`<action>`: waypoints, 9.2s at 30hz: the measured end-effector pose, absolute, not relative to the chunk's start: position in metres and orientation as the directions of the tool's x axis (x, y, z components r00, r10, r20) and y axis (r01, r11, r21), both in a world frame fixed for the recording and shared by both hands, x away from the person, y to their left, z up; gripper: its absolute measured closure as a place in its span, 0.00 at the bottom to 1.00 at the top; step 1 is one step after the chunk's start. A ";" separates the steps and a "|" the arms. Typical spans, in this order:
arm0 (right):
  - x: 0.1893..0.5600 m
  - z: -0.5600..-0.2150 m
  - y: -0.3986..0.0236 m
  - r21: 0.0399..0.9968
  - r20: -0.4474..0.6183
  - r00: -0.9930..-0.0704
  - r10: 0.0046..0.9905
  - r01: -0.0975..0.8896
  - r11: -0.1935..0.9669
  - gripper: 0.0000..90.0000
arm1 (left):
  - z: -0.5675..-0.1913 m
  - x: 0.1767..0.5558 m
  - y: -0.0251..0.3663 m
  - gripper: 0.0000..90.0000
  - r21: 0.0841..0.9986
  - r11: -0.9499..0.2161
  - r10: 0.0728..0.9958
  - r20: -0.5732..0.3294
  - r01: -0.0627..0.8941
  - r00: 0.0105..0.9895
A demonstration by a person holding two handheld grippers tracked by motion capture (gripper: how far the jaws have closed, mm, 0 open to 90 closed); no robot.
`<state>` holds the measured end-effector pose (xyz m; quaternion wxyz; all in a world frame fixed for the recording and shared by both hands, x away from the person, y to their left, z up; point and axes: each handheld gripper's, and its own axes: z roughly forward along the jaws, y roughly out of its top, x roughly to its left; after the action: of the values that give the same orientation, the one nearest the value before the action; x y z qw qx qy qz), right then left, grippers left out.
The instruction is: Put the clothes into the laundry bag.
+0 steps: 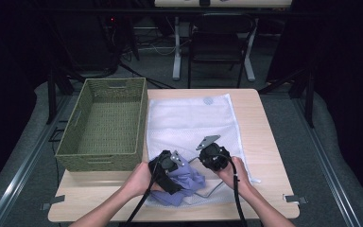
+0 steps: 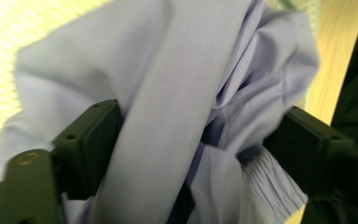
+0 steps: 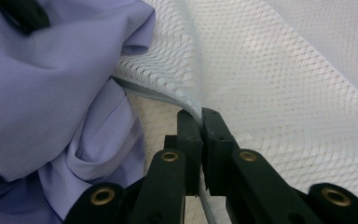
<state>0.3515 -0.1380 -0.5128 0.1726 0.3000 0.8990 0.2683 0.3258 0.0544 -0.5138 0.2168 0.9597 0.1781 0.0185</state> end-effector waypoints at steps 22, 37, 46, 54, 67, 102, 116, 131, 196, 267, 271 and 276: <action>0.351 -0.507 -0.140 0.605 -0.133 -0.753 0.644 0.453 0.655 0.97 | -0.523 0.334 0.056 0.89 0.521 -0.752 0.437 -0.064 0.403 0.897; 0.350 -0.507 -0.143 0.604 -0.121 -0.752 0.647 0.462 0.650 0.97 | -0.503 0.325 0.061 0.40 0.551 -0.736 0.441 -0.050 0.393 0.896; 0.348 -0.504 -0.141 0.610 -0.125 -0.756 0.642 0.452 0.651 0.97 | -0.517 0.327 0.046 0.88 0.549 -0.749 0.389 -0.088 0.371 0.917; 0.347 -0.495 -0.142 0.639 -0.117 -0.753 0.647 0.442 0.630 0.97 | -0.523 0.328 0.031 0.88 0.527 -0.761 0.387 -0.099 0.379 0.917; 0.346 -0.498 -0.143 0.627 -0.109 -0.758 0.643 0.450 0.636 0.97 | -0.511 0.334 0.053 0.41 0.563 -0.711 0.444 -0.106 0.421 0.890; 0.344 -0.487 -0.136 0.657 -0.118 -0.756 0.644 0.427 0.621 0.97 | -0.521 0.340 0.036 0.95 0.561 -0.743 0.380 -0.096 0.366 0.920; 0.339 -0.494 -0.133 0.633 -0.090 -0.772 0.630 0.444 0.634 0.97 | -0.537 0.352 0.040 0.87 0.545 -0.725 0.449 -0.088 0.421 0.889; 0.340 -0.497 -0.140 0.623 -0.088 -0.768 0.635 0.455 0.636 0.97 | -0.501 0.342 0.077 0.39 0.585 -0.688 0.515 -0.023 0.429 0.857; 0.341 -0.498 -0.138 0.623 -0.070 -0.767 0.638 0.466 0.628 0.97 | -0.541 0.356 0.053 0.93 0.521 -0.721 0.475 -0.110 0.458 0.873; 0.338 -0.494 -0.141 0.634 -0.045 -0.768 0.639 0.472 0.612 0.97 | -0.548 0.320 0.022 0.89 0.592 -0.748 0.322 -0.070 0.299 0.944; 0.337 -0.491 -0.143 0.643 -0.051 -0.766 0.641 0.466 0.608 0.97 | -0.537 0.320 0.026 0.91 0.618 -0.722 0.363 -0.044 0.311 0.931; 0.335 -0.483 -0.146 0.665 -0.058 -0.761 0.646 0.454 0.594 0.97 | -0.521 0.319 0.034 0.92 0.675 -0.666 0.449 0.025 0.316 0.893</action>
<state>0.3353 -0.1456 -0.4827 0.1484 0.3124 0.8803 0.3248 0.3185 0.0342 -0.5206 0.3499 0.9078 0.2108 0.0951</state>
